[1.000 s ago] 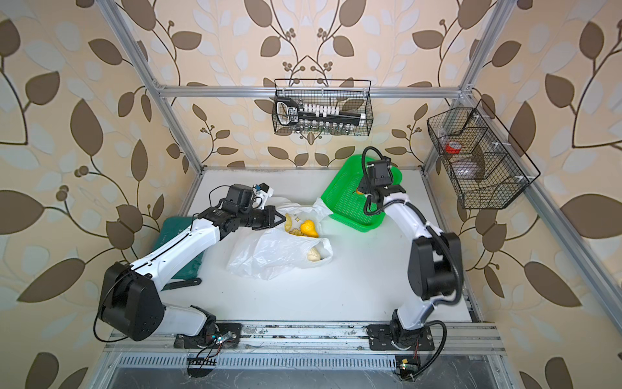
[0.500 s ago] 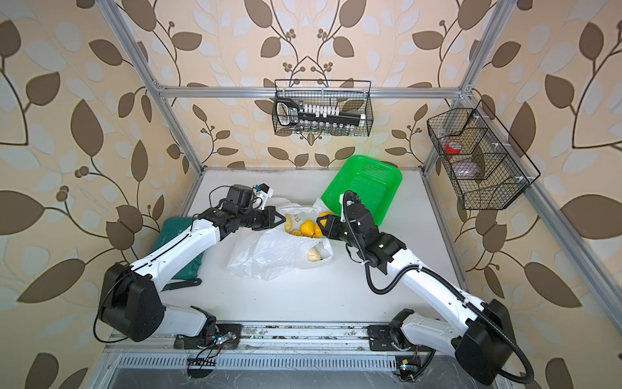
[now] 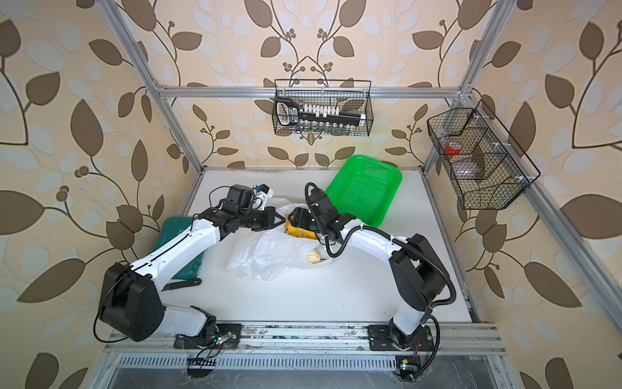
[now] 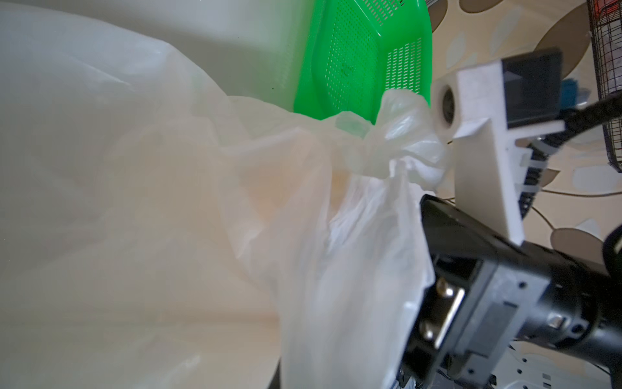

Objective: Place the pears into plastic bags & tie knots
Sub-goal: Place the pear in the plastic bag, then adjust the plastic bag at the center of the board.

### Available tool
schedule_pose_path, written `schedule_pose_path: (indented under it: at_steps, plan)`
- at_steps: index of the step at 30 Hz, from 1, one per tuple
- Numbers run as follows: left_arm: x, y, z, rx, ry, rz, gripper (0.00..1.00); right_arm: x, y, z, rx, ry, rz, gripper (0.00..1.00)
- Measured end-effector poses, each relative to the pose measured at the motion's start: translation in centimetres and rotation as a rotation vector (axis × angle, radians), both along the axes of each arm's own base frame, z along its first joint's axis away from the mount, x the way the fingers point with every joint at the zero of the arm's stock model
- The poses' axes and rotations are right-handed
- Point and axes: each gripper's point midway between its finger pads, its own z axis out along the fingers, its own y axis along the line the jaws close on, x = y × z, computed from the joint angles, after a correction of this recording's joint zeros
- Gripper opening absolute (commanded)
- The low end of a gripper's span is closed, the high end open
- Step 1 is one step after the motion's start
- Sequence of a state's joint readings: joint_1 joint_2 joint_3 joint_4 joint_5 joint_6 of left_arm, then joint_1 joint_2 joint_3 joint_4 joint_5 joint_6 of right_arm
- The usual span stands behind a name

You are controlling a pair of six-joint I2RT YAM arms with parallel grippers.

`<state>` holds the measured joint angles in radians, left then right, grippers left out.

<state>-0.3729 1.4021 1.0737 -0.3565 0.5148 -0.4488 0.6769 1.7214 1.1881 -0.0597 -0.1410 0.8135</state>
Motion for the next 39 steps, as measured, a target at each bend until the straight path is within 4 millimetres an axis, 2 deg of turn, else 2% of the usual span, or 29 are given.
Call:
schedule_pose_path:
  at_steps: [2,5,8,10,12,13,15,17,19,23,24,26,29,30,33,34,36,39]
  plan:
    - [0.0,0.1,-0.1,0.002,0.003,0.002,0.0,-0.7,0.2,-0.1,-0.015,0.006,0.026,0.9]
    - [-0.1,0.0,-0.1,0.004,0.006,0.001,0.0,-2.1,-0.9,1.3,-0.029,-0.013,0.056,0.9]
    - [-0.1,0.0,-0.1,0.004,0.007,0.001,0.0,-4.7,-2.7,5.8,-0.01,-0.09,0.088,0.89]
    - [-0.1,0.0,-0.1,0.005,0.008,0.001,0.0,-6.4,-4.4,10.8,0.019,-0.203,0.097,0.92]
    - [-0.2,0.1,-0.2,0.006,0.011,0.0,0.0,-7.5,-6.4,14.6,0.025,-0.317,0.081,0.95]
    - [-0.2,0.1,-0.2,0.007,0.011,0.0,0.0,-7.7,-7.6,15.9,0.014,-0.364,0.066,0.95]
    - [-0.2,0.1,-0.2,0.008,0.011,-0.002,0.0,-7.1,-9.7,17.0,-0.034,-0.431,0.033,0.97]
    - [-0.2,0.1,-0.2,0.012,0.013,-0.003,0.0,-5.6,-11.0,15.7,-0.114,-0.449,0.018,0.97]
    - [-0.3,0.2,-0.4,0.018,0.018,-0.002,0.0,-3.9,-11.3,12.4,-0.209,-0.423,0.04,0.97]
    - [-0.2,0.3,-0.9,0.031,0.031,0.005,0.0,-2.1,-10.3,4.5,-0.363,-0.306,0.14,0.95]
    - [-0.1,0.3,-1.1,0.034,0.033,0.007,0.0,-1.8,-10.2,3.0,-0.39,-0.284,0.16,0.94]
    - [-0.1,0.4,-1.2,0.038,0.034,0.011,0.0,-1.3,-10.1,1.3,-0.415,-0.262,0.177,0.9]
    - [0.0,0.4,-1.1,0.039,0.032,0.01,0.0,-0.4,-10.4,0.8,-0.419,-0.265,0.176,0.78]
    - [0.0,0.4,-1.0,0.039,0.03,0.01,0.0,-0.1,-10.4,0.9,-0.412,-0.272,0.174,0.69]
    - [0.0,0.4,-1.0,0.041,0.027,0.007,0.0,1.2,-9.9,1.6,-0.386,-0.296,0.181,0.33]
    - [0.0,0.4,-1.0,0.042,0.026,0.006,0.05,1.5,-9.4,1.9,-0.374,-0.307,0.19,0.2]
    - [0.1,0.4,-0.9,0.047,0.019,0.004,0.24,2.0,-8.7,2.3,-0.352,-0.318,0.206,0.02]
    - [0.3,0.7,-0.5,0.07,0.005,0.014,0.45,2.0,-8.1,2.9,-0.33,-0.333,0.23,0.0]
